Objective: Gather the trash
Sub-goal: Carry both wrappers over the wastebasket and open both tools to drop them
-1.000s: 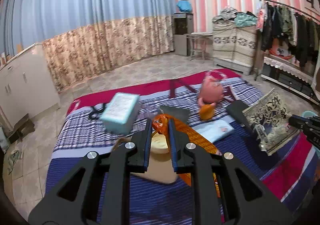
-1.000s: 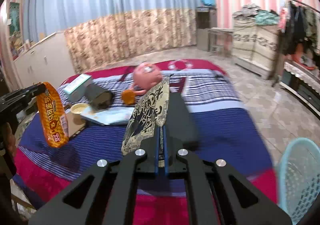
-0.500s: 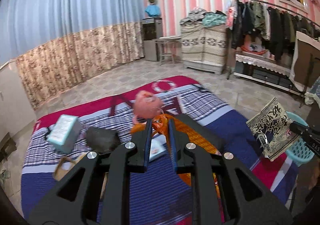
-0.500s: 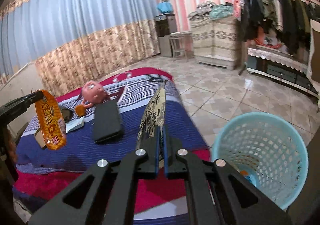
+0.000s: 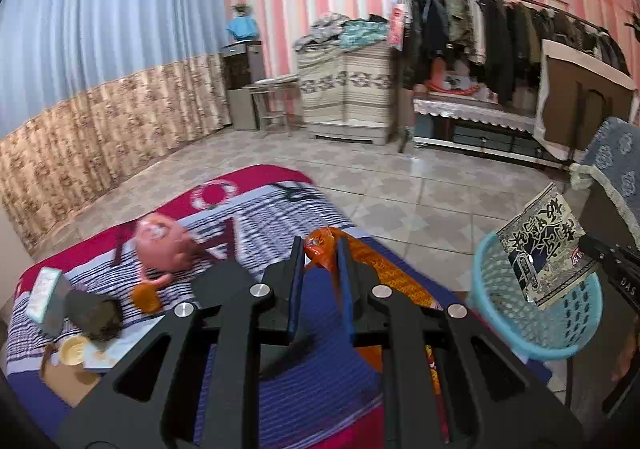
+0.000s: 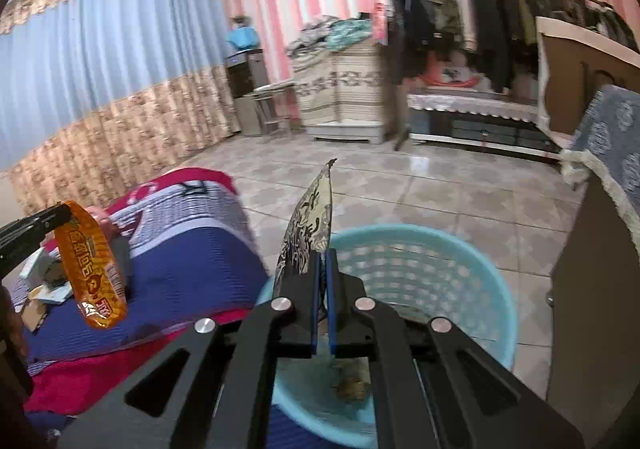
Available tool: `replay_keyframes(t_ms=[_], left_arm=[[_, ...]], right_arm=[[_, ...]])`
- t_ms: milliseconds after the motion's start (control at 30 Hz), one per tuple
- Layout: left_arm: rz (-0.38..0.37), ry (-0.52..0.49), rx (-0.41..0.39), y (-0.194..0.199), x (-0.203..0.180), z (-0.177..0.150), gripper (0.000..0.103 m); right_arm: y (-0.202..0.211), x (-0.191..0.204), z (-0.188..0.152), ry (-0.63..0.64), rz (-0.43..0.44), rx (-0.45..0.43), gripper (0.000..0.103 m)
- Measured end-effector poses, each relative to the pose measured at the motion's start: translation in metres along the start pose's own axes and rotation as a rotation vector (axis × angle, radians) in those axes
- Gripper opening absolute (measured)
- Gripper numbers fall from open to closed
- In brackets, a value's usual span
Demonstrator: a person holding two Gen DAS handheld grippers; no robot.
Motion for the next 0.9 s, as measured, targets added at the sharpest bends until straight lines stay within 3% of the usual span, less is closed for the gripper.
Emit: replay_keyframes(t_ms=[467,833,900], left_arm=[[-0.116,-0.051,0.024,-0.049,-0.112,0.004,0.015],[-0.156,-0.04,0.049,-0.08,-0.158,-0.003,0.017],[-0.159,-0.038,0.053,-0.084,-0.162,-0.006,0.031]], right_arm=[[-0.004,-0.071,-0.006,-0.078,-0.127,0.024,0.003],[-0.003,-0.089,-0.01,-0.126,-0.156,0.028,0.003],[-0.004,-0.091,-0.012,-0.128,-0.157,0.032,0.003]])
Point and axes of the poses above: each gripper's, at about its wrist camera, not at the fingertips, and y roughly against the way its jaws point, x to its left, z to its top, the point moved 1 cm from there along -y, roughly the way its jaws point, and after that the axes turned 10 degrees about -x, right-handed, at the moved point
